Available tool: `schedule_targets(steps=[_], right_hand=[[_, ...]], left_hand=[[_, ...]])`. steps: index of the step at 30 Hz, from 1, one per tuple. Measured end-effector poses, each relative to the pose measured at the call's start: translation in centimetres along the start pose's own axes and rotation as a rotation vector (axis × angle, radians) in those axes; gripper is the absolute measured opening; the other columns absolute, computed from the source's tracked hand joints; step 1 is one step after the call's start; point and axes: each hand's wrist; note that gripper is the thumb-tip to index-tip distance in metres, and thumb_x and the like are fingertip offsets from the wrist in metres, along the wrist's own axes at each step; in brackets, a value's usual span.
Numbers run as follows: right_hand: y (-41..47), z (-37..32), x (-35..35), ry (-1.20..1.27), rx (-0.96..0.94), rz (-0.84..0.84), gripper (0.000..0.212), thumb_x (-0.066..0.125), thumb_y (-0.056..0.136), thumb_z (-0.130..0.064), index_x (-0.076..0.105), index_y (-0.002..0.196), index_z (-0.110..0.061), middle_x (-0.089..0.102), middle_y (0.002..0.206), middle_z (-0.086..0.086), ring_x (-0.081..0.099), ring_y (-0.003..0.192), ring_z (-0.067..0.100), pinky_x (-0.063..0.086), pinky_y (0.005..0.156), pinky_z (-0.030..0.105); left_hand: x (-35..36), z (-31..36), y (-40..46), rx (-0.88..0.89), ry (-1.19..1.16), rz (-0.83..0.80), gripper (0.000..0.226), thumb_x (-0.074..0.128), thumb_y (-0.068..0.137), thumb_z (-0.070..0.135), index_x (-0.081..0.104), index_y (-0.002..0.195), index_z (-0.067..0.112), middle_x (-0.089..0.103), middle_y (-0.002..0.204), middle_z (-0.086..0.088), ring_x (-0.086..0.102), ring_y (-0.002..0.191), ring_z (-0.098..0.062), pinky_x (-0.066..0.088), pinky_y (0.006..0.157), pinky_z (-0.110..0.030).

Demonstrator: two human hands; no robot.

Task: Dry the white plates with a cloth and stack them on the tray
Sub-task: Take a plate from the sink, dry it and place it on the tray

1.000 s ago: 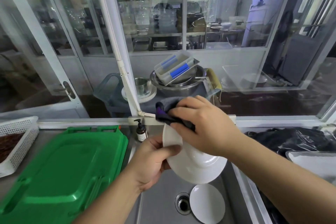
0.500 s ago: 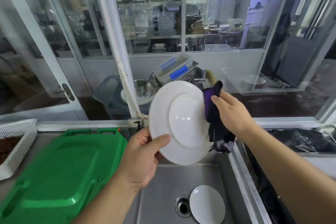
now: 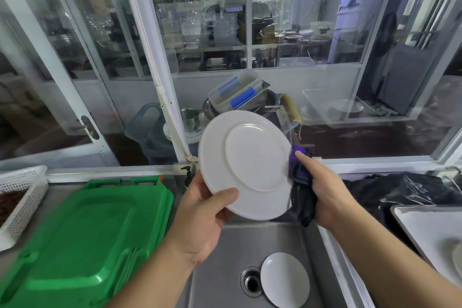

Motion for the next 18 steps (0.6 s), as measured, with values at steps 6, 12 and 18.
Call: schedule_targets(steps=[6,12,18], right_hand=[[0.5,-2.6,-1.4,-0.107,-0.087,-0.078,0.028,0.070,0.096,-0.023,0.065,0.069,-0.018,0.067,0.070,0.007,0.066,0.060,0.022,0.054,0.060,0.030],[0.5,-3.2,-1.7,-0.066,-0.049,-0.120,0.021,0.068,0.097,-0.024,0.071,0.077,-0.017,0.072,0.081,0.011,0.070,0.066,0.026,0.058,0.066,0.036],[0.4,-0.7,-1.2,0.077,0.033,-0.079,0.039,0.070,0.096,-0.038,0.071,0.126,-0.013,0.077,0.116,0.016,0.077,0.093,0.035,0.064,0.072,0.052]], left_hand=[[-1.1,3.1,1.5,-0.190,0.018,-0.015,0.056,0.068,0.087,0.022,0.059,0.141,0.009,0.074,0.111,-0.010,0.073,0.084,-0.020,0.062,0.058,-0.032],[-1.0,3.3,1.5,-0.199,-0.009,-0.129,0.038,0.070,0.082,-0.002,0.076,0.116,0.013,0.076,0.103,-0.016,0.076,0.079,-0.024,0.064,0.057,-0.035],[0.7,1.2,1.2,-0.075,-0.088,-0.051,0.042,0.060,0.082,0.000,0.072,0.119,0.014,0.074,0.116,-0.013,0.072,0.099,-0.025,0.066,0.071,-0.036]])
Point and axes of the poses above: each hand's wrist, its own y-axis towards the middle knuckle, its own x-axis out of the palm, z = x × y
